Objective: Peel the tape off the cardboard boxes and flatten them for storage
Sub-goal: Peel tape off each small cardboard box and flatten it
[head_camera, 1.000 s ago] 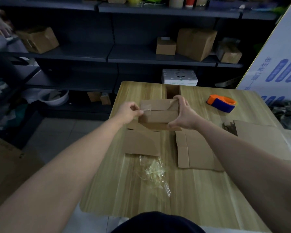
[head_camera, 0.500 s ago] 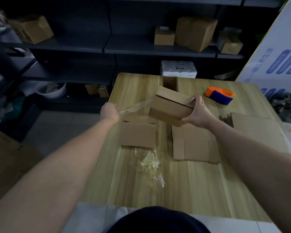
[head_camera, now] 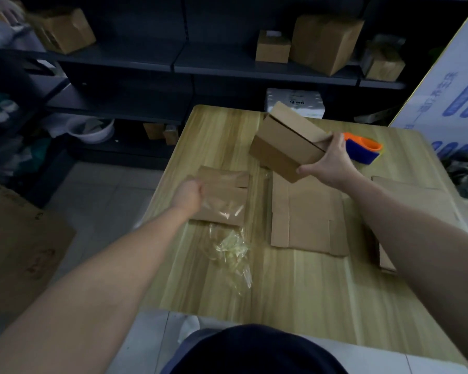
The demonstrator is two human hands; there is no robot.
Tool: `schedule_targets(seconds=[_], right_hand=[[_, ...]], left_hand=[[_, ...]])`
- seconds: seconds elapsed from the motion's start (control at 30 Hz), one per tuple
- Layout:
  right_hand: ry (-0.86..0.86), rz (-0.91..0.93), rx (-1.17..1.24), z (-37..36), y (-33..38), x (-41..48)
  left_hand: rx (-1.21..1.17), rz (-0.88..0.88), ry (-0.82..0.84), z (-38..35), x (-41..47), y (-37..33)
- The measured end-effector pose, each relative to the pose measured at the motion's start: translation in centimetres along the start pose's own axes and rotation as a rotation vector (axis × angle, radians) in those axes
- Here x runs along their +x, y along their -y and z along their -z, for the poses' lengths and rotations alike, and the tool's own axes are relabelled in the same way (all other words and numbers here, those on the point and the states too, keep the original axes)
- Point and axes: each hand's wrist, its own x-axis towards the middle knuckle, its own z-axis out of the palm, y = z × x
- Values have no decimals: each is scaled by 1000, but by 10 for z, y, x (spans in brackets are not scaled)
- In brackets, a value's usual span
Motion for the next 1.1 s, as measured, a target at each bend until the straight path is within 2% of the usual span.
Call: schedule_targets(seconds=[0.07, 0.13, 0.27, 0.4, 0.53, 0.6, 0.67, 0.77, 0.8, 0.9, 0.97, 1.03, 1.1], right_hand=[[20, 29, -4, -4, 4, -2], [46, 49, -13, -8, 4, -4], [98, 69, -10, -12, -3, -8], [149, 90, -5, -18, -7, -11], [214, 124, -5, -24, -5, -10], [239, 148, 0, -25, -2, -9], [253, 167, 12, -28, 3, -8], [263, 194, 6, -32, 10, -7], [267, 202, 5, -33, 13, -7], [284, 221, -28, -35, 23, -8], [297, 234, -78, -37, 28, -10], [300, 235, -92, -39, 32, -12], [286, 204, -66, -37, 33, -12]], left_hand=[[51, -99, 145, -18, -14, -13], [102, -115, 281, -39, -24, -16], [336, -168, 382, -77, -42, -17], [230, -53, 491, -89, -48, -12], [59, 34, 675, -76, -55, -13], [-65, 84, 711, -67, -56, -12], [-174, 160, 631, -56, -57, -11], [-154, 218, 436, -42, -50, -14], [-150, 227, 324, -35, -46, -18], [-267, 259, -149, -3, -31, -41], [-332, 192, -378, 21, -18, -62], [-391, 166, -413, 42, -6, -80], [-522, 210, -312, 56, 5, -86]])
